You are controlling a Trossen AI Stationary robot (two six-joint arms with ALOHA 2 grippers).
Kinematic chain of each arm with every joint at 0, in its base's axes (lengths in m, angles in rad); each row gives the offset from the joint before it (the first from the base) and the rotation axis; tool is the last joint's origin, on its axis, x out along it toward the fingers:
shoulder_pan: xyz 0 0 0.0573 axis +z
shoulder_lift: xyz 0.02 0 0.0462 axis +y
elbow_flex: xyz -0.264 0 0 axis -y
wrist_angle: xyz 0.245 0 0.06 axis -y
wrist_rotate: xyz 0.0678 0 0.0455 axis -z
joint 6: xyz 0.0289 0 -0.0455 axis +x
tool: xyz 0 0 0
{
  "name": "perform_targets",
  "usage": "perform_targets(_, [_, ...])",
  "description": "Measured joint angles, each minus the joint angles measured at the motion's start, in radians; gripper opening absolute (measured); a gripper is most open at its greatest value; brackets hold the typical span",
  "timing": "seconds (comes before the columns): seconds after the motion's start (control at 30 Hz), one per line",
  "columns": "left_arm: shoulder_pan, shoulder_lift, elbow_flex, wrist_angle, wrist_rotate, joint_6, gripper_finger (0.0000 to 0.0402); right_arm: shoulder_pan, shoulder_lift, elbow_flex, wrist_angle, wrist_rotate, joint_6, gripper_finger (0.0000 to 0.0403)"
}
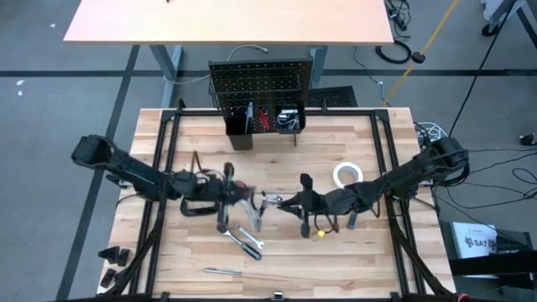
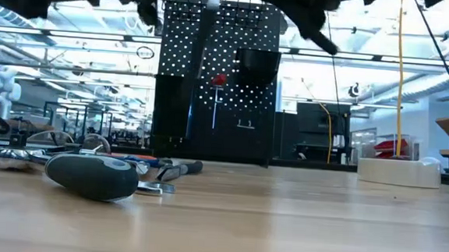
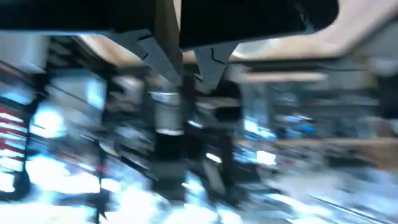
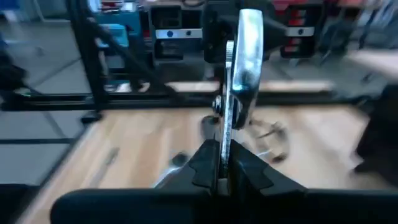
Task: Hang tools onto peg board
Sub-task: Put the slip joint pliers on the left black bin on the peg board
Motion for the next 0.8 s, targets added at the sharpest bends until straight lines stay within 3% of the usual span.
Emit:
perform_targets(0.07, [0.008, -0.031, 0.005, 0.003, -0.063, 0.041, 0.0000, -0.005, -0.015, 0.000, 0.024, 0.015, -0.090, 0.0015])
perform_targets(0.2, [0.016, -0.083, 0.006, 0.001, -0.071, 0.072, 0.0000, -0.003, -0.029, 0.000, 0.161, 0.009, -0.273, 0.0015])
perform_targets(0.37, [0.035, -0.122, 0.006, -0.001, 0.058, 0.023, 0.0000, -0.004, -0.029, 0.000, 0.291, 0.007, -0.430, 0.0015])
perform_targets(0.53, [0.096, -0.124, 0.040, -0.017, 0.197, -0.054, 0.0000, -0.004, -0.029, 0.000, 0.393, -0.002, -0.489, 0.0015])
perform_targets(0.7, [0.133, -0.122, 0.057, -0.115, 0.054, 0.068, 0.0007, -0.007, -0.029, 0.000, 0.403, 0.004, -0.471, 0.0014])
perform_targets(0.8, [0.140, -0.110, 0.058, -0.126, 0.043, 0.066, 0.0028, -0.007, -0.029, 0.000, 0.361, 0.000, -0.455, 0.0014])
